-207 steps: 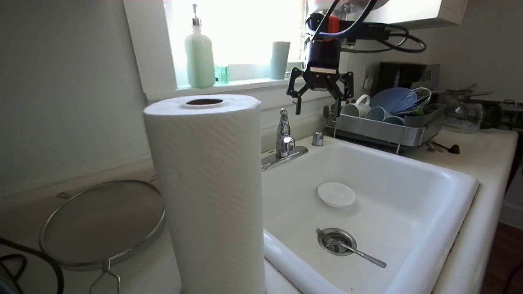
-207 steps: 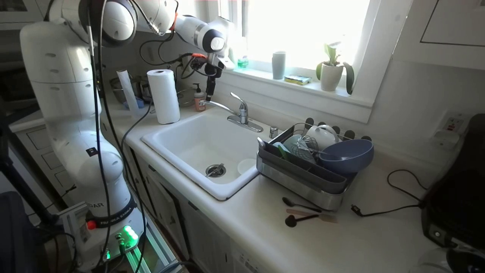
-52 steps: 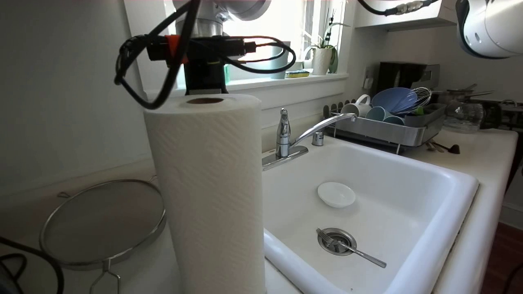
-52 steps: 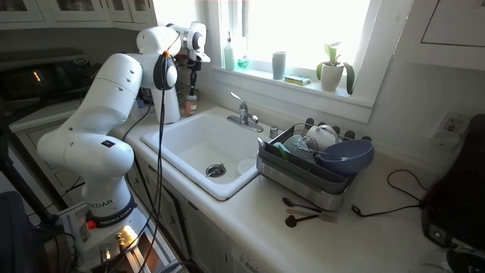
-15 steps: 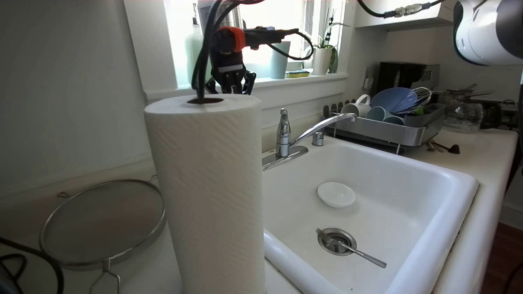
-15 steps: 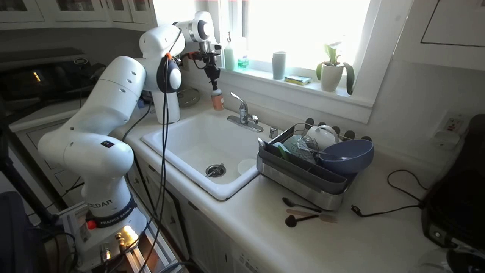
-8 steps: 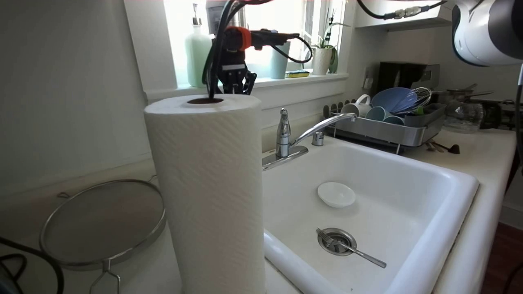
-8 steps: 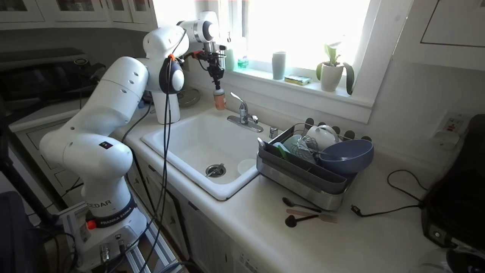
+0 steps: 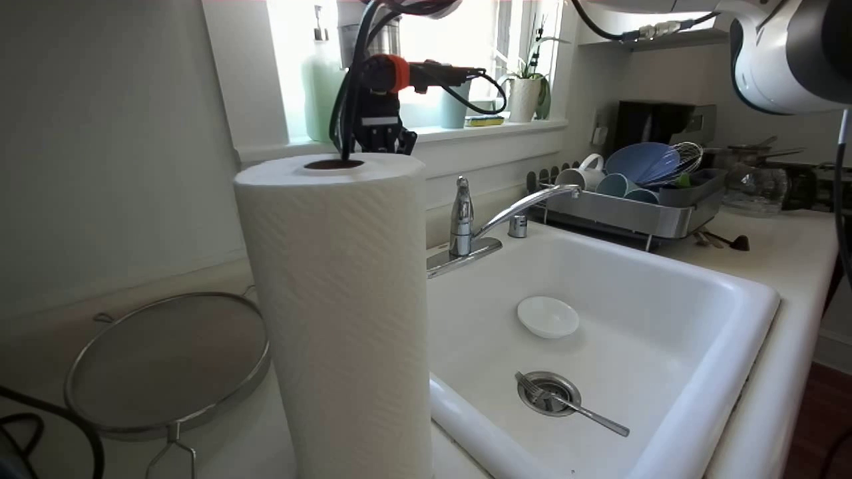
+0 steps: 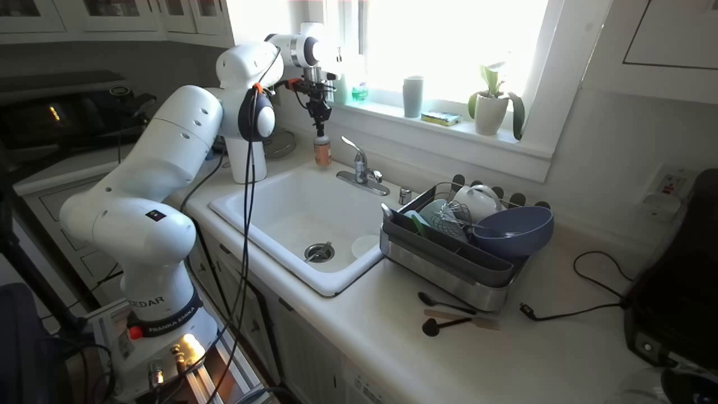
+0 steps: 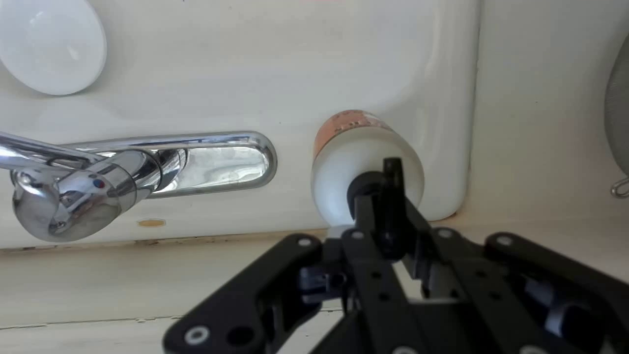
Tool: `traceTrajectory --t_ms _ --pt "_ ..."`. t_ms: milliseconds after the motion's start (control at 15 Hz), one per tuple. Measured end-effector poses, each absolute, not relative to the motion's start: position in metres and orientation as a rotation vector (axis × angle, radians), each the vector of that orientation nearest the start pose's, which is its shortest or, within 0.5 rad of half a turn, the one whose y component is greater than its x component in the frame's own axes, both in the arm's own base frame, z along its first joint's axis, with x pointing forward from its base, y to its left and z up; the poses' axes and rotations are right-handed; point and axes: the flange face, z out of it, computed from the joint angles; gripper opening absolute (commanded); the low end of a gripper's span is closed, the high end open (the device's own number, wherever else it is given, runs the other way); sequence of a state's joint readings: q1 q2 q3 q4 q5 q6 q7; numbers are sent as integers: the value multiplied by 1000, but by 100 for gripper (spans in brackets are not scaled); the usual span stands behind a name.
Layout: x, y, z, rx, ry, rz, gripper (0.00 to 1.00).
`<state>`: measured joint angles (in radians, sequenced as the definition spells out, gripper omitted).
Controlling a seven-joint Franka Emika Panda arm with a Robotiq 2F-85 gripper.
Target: Turn the faucet to the right then place the orange bottle next to it
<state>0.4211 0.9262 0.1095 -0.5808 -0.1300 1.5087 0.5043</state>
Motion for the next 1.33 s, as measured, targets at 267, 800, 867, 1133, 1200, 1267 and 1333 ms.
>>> traceTrajectory --t_ms 267,800,867,1133,1200,1267,1333 --pt "693 334 445 -3185 47 -10 4" --pt "696 331 435 -3192 53 5 4" --pt "696 330 435 -3193 52 6 4" --pt "698 329 434 -3196 53 1 4" --pt "698 329 434 -3197 53 -4 4" --pt "698 328 434 -3197 54 -7 4" --pt "699 328 434 -3198 55 -9 4"
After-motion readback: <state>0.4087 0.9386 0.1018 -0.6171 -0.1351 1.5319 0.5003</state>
